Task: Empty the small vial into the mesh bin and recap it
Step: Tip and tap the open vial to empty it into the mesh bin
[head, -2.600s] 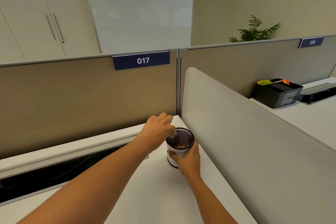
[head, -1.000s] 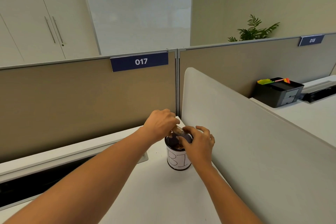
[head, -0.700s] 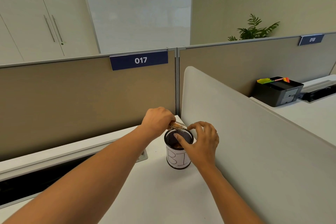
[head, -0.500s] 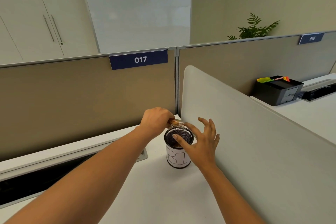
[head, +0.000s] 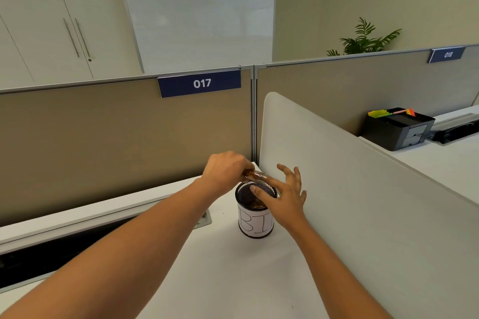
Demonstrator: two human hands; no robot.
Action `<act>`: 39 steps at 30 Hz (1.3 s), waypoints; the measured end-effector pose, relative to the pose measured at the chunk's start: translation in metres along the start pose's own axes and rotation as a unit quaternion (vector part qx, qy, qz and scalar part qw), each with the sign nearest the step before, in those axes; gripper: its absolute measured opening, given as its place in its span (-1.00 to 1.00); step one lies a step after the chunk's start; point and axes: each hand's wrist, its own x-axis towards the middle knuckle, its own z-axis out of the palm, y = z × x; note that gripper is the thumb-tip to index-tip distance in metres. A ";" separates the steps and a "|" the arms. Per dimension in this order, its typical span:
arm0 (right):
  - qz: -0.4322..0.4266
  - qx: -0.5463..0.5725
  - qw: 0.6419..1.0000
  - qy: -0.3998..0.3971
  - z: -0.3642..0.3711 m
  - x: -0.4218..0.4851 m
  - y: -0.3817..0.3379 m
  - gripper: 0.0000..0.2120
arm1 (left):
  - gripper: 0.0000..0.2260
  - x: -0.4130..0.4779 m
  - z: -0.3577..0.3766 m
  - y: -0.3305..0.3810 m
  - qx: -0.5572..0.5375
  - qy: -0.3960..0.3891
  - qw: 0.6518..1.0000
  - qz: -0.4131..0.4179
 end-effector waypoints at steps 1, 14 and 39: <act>0.014 0.014 1.000 0.002 0.000 0.000 -0.002 -0.71 | -0.87 0.000 0.001 0.001 0.002 0.006 1.000 0.007; 0.025 -0.016 0.999 0.040 -0.006 -0.002 -0.004 -0.74 | -0.89 -0.005 0.001 0.003 0.074 0.015 0.997 0.023; -0.015 -0.029 0.999 0.026 -0.002 -0.001 -0.022 -0.65 | -0.57 0.009 -0.019 0.003 -0.192 -0.100 0.968 -0.129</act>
